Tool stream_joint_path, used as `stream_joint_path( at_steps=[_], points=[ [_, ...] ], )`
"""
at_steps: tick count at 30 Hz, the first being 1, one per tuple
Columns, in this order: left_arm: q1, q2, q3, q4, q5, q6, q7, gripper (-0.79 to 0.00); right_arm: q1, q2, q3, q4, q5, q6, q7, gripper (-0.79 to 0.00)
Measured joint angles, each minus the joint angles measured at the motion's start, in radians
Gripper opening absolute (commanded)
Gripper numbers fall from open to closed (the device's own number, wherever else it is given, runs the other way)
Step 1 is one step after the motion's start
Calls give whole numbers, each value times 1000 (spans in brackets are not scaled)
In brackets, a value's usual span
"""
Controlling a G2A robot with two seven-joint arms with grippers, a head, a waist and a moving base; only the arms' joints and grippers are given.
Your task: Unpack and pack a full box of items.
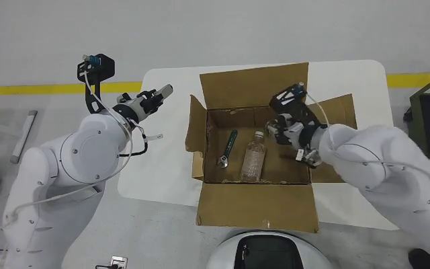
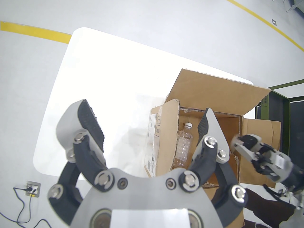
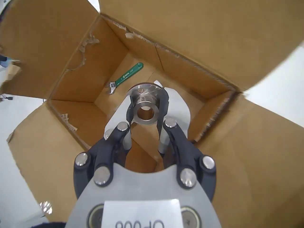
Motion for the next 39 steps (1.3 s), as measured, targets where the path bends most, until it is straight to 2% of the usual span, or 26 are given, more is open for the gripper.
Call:
stream_joint_path(
  at_steps=[5,11,12,13,14,16,18,19,23,25,27,30,35,36,37,39],
  points=[
    [0,0,0,0,0,0,0,0,54,-34,-140,130,-49,59,-3,-785],
    [0,0,0,0,0,0,0,0,83,-53,-187,194,-92,112,53,-785],
    [0,0,0,0,0,0,0,0,83,-54,-187,192,-99,115,61,-763],
    [0,0,0,0,0,0,0,0,80,-54,-187,189,-107,115,69,-594],
    [0,0,0,0,0,0,0,0,76,-54,-187,185,-117,113,78,-459],
    [0,0,0,0,0,0,0,0,70,-54,-185,180,-131,110,87,-283],
    [0,0,0,0,0,0,0,0,62,-54,-176,169,-141,108,93,-203],
    [0,0,0,0,0,0,0,0,58,-54,-169,161,-142,108,93,-206],
    [0,0,0,0,0,0,0,0,29,-46,-109,93,-132,95,89,-129],
    [0,0,0,0,0,0,0,0,9,-40,-68,61,-107,85,88,-22],
    [0,0,0,0,0,0,0,0,-18,-33,-5,26,-51,66,71,-86],
    [0,0,0,0,0,0,0,0,-69,-23,131,-29,88,51,12,-397],
    [0,0,0,0,0,0,0,0,-208,0,487,-112,319,5,-98,-533],
    [0,0,0,0,0,0,0,0,-240,3,557,-114,357,-8,-118,-594],
    [0,0,0,0,0,0,0,0,-273,4,628,-107,400,-16,-142,-622],
    [0,0,0,0,0,0,0,0,-352,2,799,-64,518,-34,-209,-785]
  ],
)
